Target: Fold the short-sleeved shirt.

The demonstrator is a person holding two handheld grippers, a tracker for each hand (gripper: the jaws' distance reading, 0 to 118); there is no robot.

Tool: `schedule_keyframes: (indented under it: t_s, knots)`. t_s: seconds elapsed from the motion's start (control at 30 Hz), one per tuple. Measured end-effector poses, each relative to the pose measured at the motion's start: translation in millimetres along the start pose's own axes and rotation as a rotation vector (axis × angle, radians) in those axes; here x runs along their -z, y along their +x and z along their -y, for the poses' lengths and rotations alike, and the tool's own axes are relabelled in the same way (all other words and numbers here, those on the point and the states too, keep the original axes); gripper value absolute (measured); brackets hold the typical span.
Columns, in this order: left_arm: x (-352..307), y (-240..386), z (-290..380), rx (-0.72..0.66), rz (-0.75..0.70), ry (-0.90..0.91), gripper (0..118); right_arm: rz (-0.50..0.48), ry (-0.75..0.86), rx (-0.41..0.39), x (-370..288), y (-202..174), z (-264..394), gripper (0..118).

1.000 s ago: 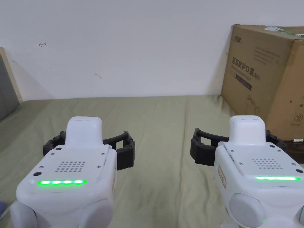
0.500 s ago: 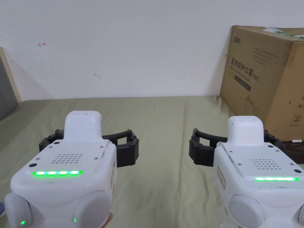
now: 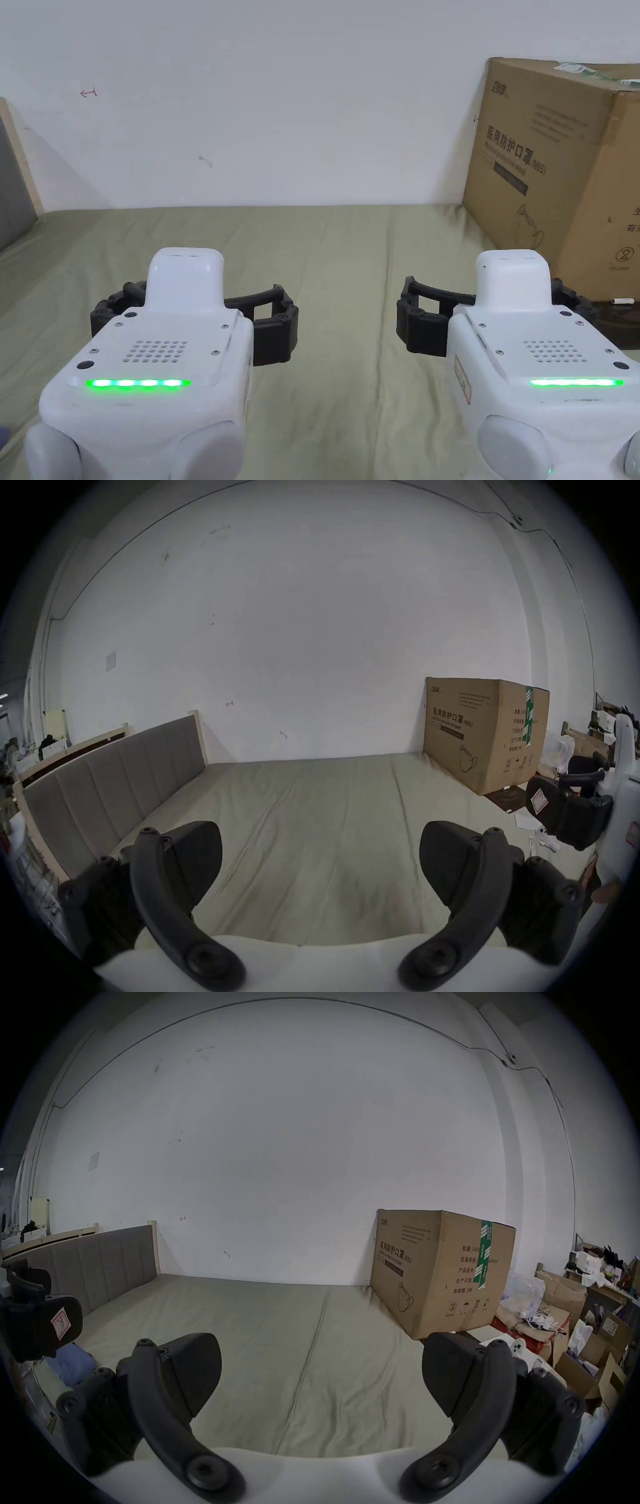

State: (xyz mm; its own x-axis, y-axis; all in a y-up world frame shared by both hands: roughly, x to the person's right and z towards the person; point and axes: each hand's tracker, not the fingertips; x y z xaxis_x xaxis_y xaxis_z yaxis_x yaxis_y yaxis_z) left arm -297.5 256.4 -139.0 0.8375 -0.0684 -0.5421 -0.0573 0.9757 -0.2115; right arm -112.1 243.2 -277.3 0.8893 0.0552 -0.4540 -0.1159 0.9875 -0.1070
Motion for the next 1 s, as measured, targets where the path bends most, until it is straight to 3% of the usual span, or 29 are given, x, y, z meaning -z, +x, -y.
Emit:
schedule_keyframes:
  t_s: [1.0]
  knots:
    - [6, 8, -2, -0.005, 0.021, -0.049, 115, -0.011, -0.040, 0.028, 5, 6, 4, 115]
